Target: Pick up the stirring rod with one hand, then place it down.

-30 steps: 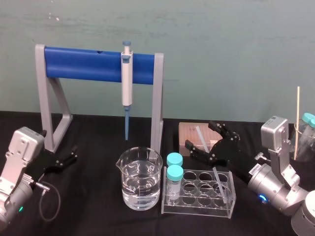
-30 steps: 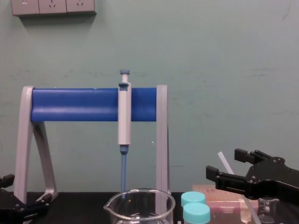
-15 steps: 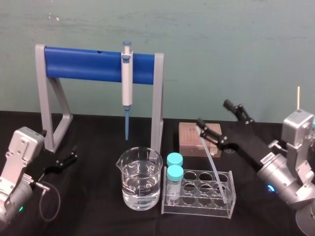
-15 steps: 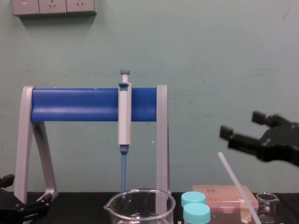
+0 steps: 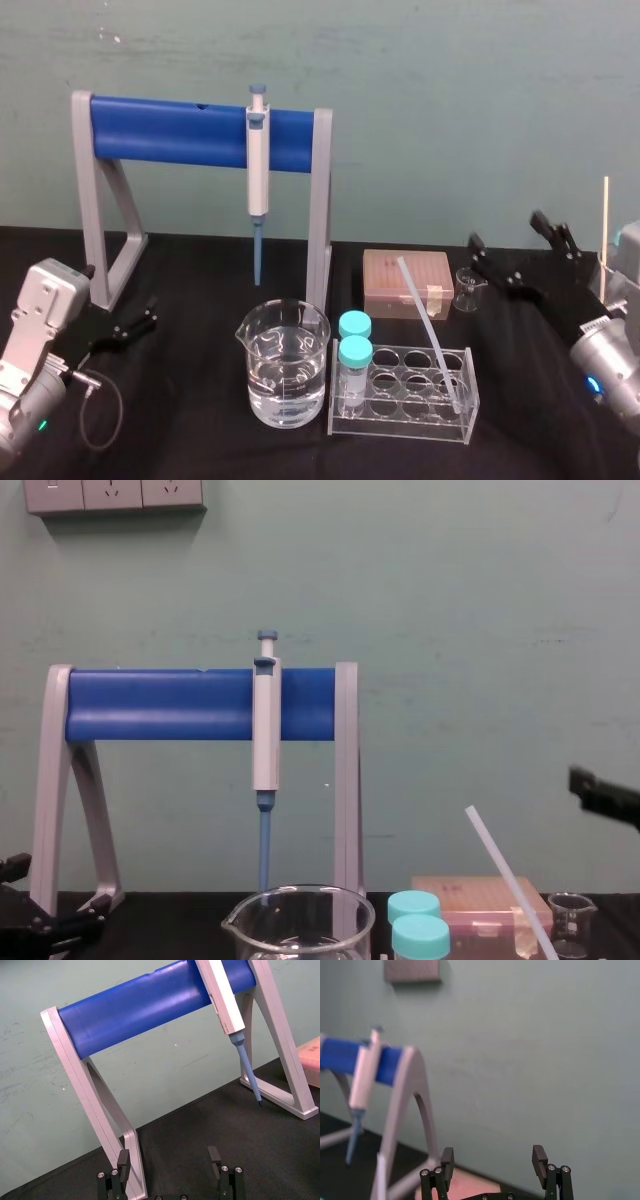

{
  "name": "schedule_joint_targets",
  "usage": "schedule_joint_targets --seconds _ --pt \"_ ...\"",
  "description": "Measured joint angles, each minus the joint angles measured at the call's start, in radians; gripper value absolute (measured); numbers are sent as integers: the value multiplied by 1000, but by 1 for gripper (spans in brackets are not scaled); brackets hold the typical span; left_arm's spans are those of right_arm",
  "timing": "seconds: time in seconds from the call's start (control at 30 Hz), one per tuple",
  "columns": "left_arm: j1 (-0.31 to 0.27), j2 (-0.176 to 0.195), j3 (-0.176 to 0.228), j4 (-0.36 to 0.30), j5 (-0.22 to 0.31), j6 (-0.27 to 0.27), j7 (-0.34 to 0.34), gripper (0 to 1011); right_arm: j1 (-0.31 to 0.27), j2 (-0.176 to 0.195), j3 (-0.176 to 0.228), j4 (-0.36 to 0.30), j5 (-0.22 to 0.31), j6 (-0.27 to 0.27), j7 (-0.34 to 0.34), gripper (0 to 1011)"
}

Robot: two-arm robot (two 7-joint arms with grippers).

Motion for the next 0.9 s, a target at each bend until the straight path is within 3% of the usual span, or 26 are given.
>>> schedule_joint_targets --seconds 0.13,0.27,0.9 --pt "0 0 0 0 0 0 0 1000 -16 12 14 11 -3 81 1 1003" --pt "0 0 0 0 0 0 0 1000 -21 16 19 26 -9 123 4 1003" --pt "0 0 0 0 0 0 0 1000 -19 16 19 35 -10 131 12 1003"
